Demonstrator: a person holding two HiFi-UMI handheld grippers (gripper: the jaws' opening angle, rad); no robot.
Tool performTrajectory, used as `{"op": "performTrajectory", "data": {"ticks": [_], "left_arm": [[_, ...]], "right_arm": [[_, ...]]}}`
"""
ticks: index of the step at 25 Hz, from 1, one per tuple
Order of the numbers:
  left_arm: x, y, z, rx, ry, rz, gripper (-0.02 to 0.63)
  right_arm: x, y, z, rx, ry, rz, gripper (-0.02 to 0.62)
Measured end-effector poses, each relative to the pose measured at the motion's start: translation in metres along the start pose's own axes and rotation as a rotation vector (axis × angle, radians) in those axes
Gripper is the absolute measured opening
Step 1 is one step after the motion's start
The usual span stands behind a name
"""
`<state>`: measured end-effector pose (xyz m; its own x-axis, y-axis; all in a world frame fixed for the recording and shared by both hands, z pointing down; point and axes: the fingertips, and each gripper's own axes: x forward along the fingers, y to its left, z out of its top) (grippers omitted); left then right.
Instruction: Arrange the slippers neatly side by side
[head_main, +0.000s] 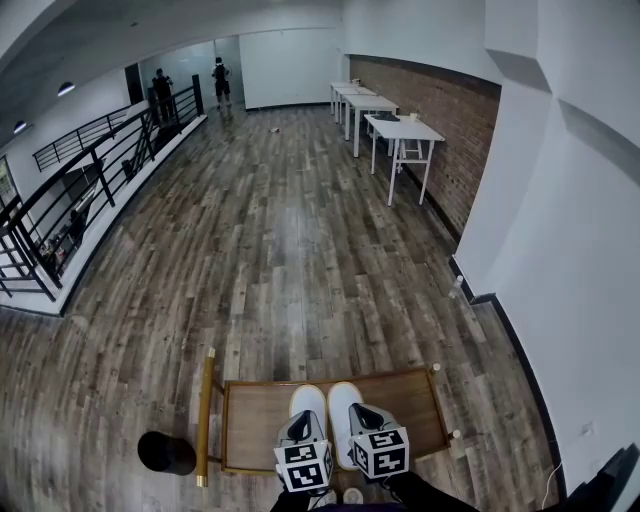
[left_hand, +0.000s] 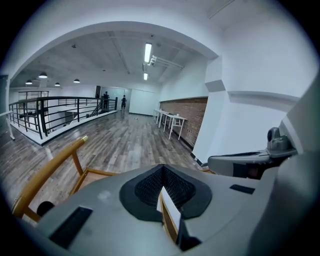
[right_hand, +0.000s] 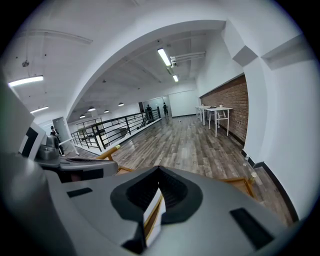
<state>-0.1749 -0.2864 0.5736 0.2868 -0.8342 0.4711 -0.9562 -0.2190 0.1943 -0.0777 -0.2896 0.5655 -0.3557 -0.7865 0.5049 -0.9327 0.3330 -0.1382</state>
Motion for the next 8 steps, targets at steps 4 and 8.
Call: {"op": "performTrajectory", "data": {"ticks": [4, 8], "left_arm": [[-0.002, 0.001, 0.011, 0.027, -0.05, 0.008, 0.0], [-0.002, 0.001, 0.016, 0.026, -0.065, 0.004, 0.0]], "right_arm": [[-0.001, 0.002, 0.005, -0.021, -0.018, 0.001, -0.003], [0.0, 0.004, 0.009, -0.02, -0.03, 0.003, -0.003]]}}
